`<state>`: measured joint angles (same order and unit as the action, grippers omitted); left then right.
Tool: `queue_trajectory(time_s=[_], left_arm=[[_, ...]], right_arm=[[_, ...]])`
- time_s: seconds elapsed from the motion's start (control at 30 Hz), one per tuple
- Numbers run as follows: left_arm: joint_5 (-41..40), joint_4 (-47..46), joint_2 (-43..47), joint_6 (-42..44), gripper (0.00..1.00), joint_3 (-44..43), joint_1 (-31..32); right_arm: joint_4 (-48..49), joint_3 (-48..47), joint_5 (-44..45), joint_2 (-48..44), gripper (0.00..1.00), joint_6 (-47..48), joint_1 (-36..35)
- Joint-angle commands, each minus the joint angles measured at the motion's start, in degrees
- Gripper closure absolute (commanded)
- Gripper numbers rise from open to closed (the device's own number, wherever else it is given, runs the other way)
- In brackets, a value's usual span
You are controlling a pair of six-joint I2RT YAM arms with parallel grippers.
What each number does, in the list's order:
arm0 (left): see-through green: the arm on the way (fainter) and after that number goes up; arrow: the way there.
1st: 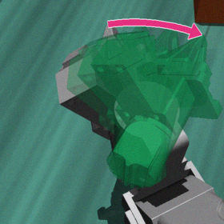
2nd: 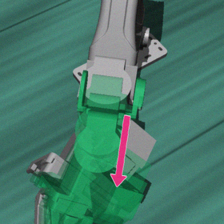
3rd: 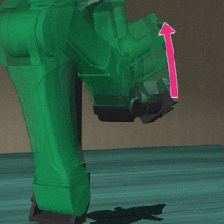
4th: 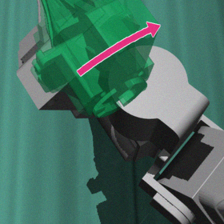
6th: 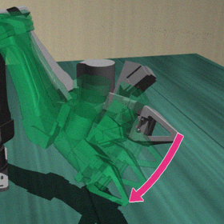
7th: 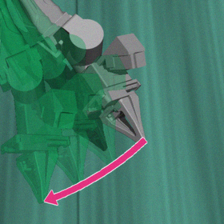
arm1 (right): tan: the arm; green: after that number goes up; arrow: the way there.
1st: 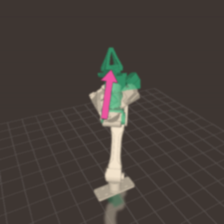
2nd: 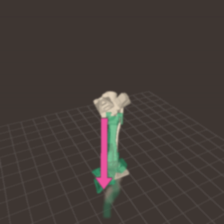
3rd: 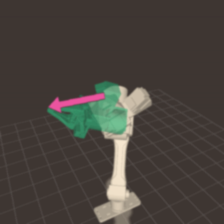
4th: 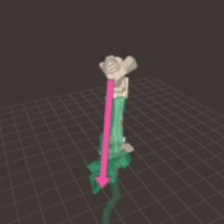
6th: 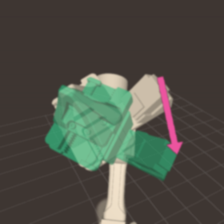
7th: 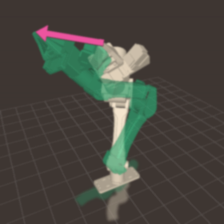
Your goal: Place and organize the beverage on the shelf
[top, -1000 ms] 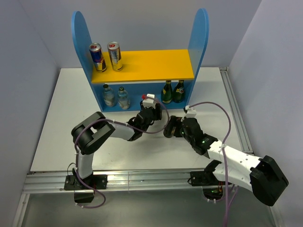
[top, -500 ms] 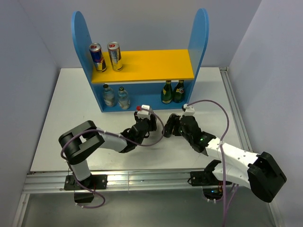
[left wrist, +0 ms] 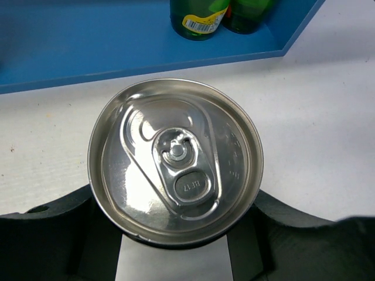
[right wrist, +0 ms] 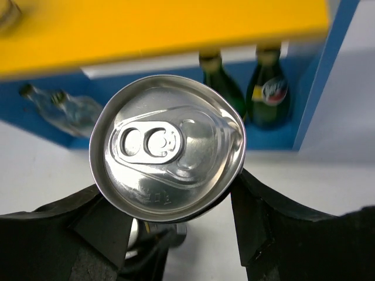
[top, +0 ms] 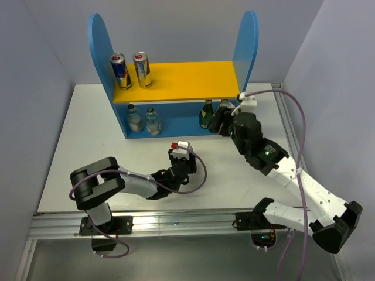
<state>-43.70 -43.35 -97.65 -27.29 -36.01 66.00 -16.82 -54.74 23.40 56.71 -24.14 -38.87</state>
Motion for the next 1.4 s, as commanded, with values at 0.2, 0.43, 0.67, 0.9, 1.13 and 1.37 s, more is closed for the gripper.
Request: queue_trajectory(time_s=[0.2, 0.43, 0.67, 0.9, 1.13, 1.37], left_arm=[[-3.1, 5.6, -0.3, -4.7, 1.00, -1.0, 5.1], [-3.8, 5.2, -2.0, -4.4, 1.00, -1.9, 6.7], [-4.0, 4.6, -2.8, -4.1, 1.00, -2.0, 7.3], [-4.2, 4.3, -3.1, -4.1, 1.00, -2.0, 7.7], [-4.1, 4.5, -4.0, -4.1, 1.00, -2.5, 7.9], [-4.5, 4.7, -3.5, -3.9, 1.00, -2.6, 8.2]], right_arm=[[1.0, -22.2, 10.9, 10.5, 1.00, 8.8, -0.2], [1.2, -32.1, 14.5, 18.5, 1.00, 12.8, 0.6], [0.4, -39.2, 13.3, 24.4, 1.00, 14.6, 4.2], [0.5, -41.2, 10.4, 27.8, 1.00, 13.4, 8.7], [4.2, -39.0, 8.5, 29.7, 1.00, 11.9, 12.9], [8.2, -35.6, 8.1, 31.1, 1.00, 10.9, 13.4]])
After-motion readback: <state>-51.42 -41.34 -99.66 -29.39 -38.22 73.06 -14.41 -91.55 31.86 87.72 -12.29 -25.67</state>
